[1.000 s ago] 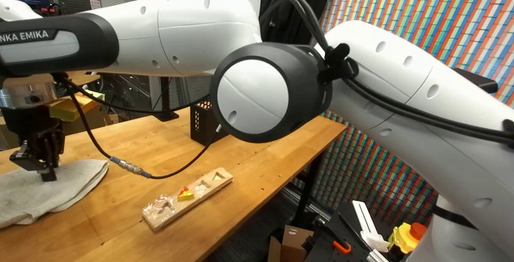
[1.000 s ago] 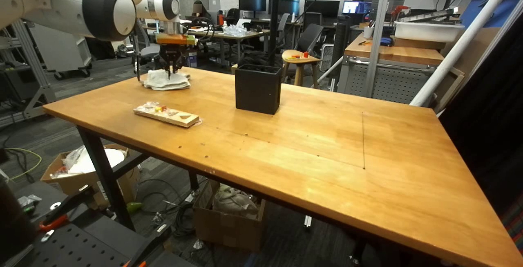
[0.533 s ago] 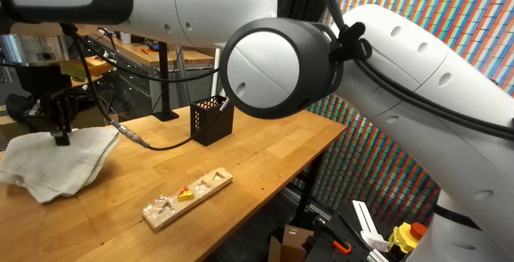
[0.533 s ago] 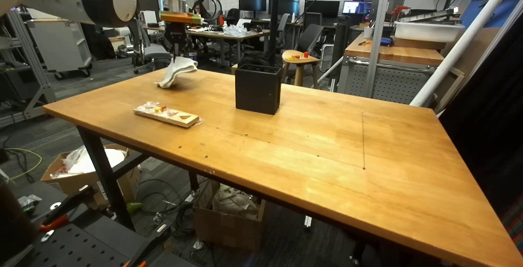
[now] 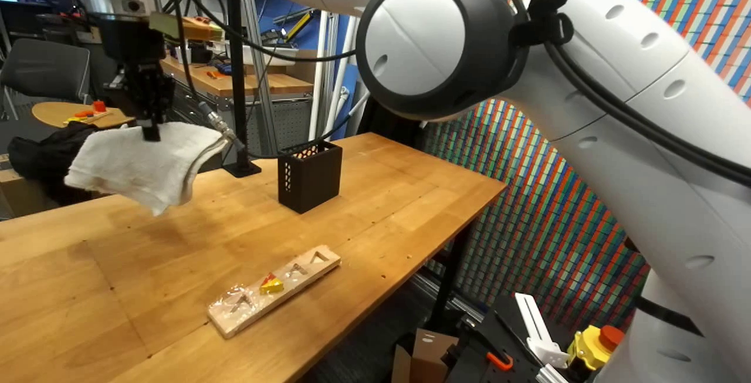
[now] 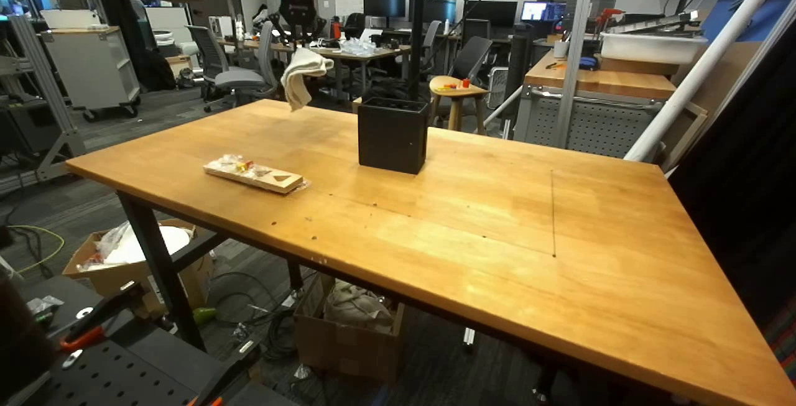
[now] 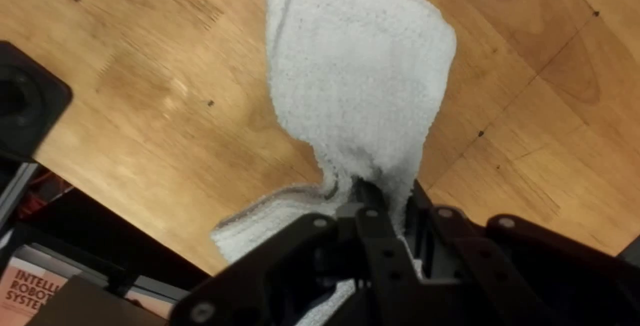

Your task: Put the towel into the box.

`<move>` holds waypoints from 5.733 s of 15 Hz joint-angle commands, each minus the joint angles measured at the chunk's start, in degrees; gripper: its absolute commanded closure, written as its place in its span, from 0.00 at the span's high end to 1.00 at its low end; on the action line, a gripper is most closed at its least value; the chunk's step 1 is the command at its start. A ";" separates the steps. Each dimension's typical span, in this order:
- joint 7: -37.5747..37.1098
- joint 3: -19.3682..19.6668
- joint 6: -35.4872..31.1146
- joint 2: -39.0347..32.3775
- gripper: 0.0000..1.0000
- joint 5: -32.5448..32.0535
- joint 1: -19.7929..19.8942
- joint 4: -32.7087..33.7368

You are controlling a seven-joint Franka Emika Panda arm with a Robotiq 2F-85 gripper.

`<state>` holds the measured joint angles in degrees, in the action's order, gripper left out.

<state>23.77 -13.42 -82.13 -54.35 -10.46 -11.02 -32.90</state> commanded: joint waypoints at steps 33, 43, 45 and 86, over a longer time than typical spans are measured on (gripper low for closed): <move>4.43 4.00 -19.73 26.03 0.05 10.69 25.19 -49.98; 9.77 6.79 -23.44 29.95 0.05 18.04 23.79 -61.15; 10.95 6.73 -23.00 29.03 0.05 18.61 23.39 -60.87; 6.09 9.21 -15.90 37.13 0.00 8.89 14.46 -53.40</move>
<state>30.37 -5.06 -99.35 -16.70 -1.06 4.50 -87.89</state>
